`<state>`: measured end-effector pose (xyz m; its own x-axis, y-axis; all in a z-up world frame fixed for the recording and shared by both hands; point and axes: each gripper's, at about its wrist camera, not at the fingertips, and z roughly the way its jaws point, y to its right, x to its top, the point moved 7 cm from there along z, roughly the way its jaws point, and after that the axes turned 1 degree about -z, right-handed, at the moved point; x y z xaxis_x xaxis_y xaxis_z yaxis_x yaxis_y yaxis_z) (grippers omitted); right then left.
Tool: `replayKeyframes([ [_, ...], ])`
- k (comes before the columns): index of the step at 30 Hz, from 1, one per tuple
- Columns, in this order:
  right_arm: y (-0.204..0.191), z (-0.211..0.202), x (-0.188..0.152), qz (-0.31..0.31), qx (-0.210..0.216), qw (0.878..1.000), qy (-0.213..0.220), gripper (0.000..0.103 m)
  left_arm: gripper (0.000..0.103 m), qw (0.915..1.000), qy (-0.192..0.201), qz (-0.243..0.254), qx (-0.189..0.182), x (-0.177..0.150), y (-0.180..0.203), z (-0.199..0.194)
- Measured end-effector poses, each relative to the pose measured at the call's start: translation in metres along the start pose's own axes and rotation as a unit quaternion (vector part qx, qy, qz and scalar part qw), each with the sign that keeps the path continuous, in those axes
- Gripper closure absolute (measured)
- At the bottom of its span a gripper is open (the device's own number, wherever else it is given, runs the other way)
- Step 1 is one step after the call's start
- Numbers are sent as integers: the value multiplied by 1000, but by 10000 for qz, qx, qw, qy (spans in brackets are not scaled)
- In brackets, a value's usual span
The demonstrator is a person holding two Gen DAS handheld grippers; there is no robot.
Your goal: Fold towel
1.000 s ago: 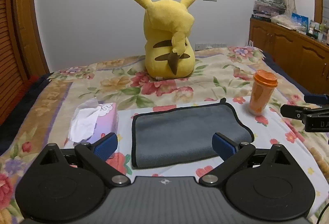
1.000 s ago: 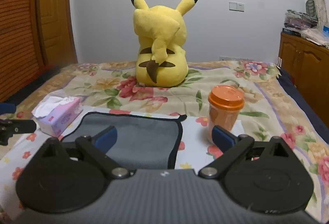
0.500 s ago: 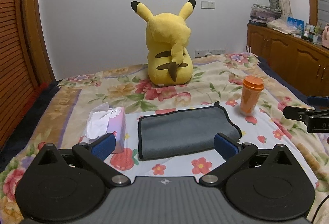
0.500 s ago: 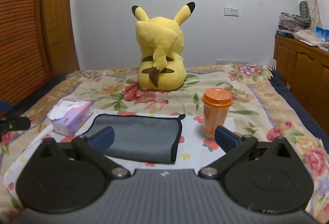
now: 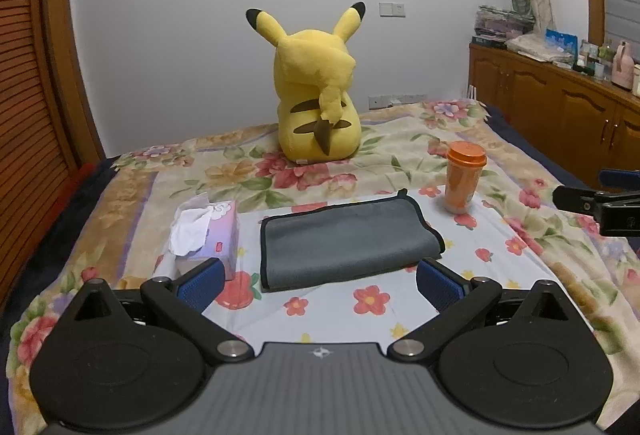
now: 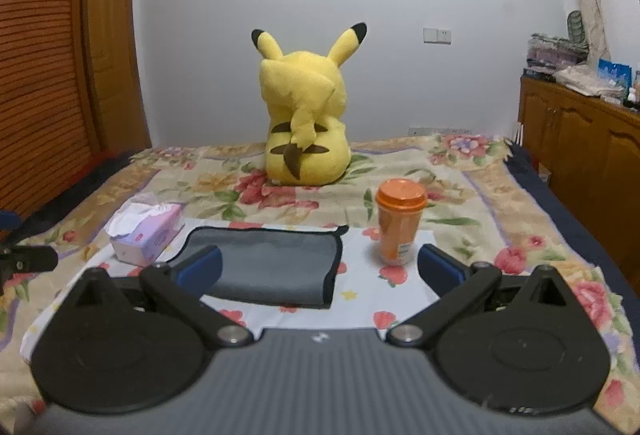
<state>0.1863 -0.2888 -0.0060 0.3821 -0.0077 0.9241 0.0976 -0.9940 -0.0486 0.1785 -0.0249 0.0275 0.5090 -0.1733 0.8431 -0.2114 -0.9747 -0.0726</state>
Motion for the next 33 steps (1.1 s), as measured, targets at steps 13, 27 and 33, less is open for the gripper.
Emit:
replayKeyframes([
  [13, -14, -35, -8, -252, 25, 9996, 82, 0, 0, 9996, -63, -150, 224, -21, -1, -34],
  [27, -40, -47, -67, -176, 186, 9990, -371, 0, 0, 9991, -383, -133, 133, -90, 7, -43],
  [33, -42, -47, -84, -156, 124, 9989, -432, 0, 0, 9984, -514, -237, 86, -113, 9, -36],
])
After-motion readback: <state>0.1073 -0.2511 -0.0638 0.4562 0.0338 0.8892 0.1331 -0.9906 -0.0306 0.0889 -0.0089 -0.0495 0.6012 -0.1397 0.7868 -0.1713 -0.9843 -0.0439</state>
